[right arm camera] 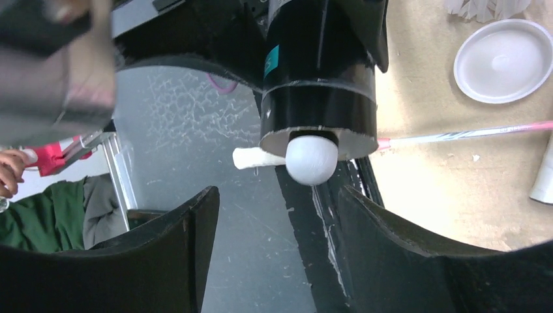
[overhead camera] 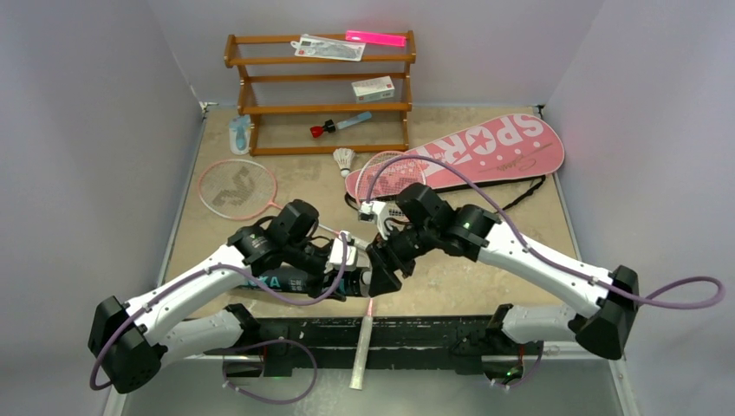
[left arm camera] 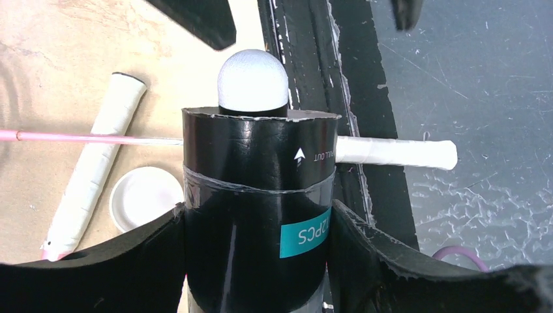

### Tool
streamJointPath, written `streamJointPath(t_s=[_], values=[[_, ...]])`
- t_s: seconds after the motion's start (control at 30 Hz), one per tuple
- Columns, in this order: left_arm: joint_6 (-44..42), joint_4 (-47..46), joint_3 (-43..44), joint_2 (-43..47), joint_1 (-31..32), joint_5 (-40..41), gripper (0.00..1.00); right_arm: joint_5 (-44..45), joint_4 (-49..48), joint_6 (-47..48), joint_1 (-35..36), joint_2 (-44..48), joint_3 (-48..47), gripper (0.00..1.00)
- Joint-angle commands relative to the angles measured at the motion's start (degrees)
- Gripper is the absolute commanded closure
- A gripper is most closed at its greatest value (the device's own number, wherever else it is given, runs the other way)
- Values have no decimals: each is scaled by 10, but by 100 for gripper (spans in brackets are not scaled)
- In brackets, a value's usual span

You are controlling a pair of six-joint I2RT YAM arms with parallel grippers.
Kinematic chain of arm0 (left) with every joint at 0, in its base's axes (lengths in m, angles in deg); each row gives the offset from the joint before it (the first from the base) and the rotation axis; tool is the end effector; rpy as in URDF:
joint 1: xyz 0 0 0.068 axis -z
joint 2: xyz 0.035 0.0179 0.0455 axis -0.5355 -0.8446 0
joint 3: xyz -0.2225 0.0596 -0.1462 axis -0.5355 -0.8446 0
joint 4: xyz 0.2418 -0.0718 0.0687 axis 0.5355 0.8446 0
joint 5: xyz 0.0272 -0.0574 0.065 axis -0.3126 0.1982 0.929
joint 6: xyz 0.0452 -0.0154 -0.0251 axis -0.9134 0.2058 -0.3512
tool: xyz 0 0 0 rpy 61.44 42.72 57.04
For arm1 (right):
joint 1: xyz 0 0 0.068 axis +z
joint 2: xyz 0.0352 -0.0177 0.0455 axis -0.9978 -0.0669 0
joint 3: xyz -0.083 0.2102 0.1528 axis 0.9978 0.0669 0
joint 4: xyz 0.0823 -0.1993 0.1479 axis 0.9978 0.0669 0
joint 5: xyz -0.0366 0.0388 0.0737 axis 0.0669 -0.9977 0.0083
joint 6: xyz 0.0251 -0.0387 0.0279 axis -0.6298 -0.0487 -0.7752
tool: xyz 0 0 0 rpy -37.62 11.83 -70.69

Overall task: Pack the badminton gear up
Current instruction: Place the shuttlecock at the shuttle tube.

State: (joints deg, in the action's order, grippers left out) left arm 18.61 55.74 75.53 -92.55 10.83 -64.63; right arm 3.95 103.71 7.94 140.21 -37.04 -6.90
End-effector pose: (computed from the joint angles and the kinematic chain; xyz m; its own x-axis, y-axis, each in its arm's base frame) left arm 0.1265 -0.1542 0.2576 -0.0523 0.5535 -0.8312 0.9827 -0.1195 -0.1414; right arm 0.1396 0.2275 0.3197 -0.5795 -0.5158 -0.6310 -0.8063 0.2506 0.5357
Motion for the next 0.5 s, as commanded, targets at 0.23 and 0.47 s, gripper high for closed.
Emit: streamJointPath(t_s=[0.23,0.47], values=[[25,-34,20,37,0,14,61,135,-132,-77,1,146,94,34],[56,-61,18,54,-7,42,61,175,-284,-135,2,214,185,39]])
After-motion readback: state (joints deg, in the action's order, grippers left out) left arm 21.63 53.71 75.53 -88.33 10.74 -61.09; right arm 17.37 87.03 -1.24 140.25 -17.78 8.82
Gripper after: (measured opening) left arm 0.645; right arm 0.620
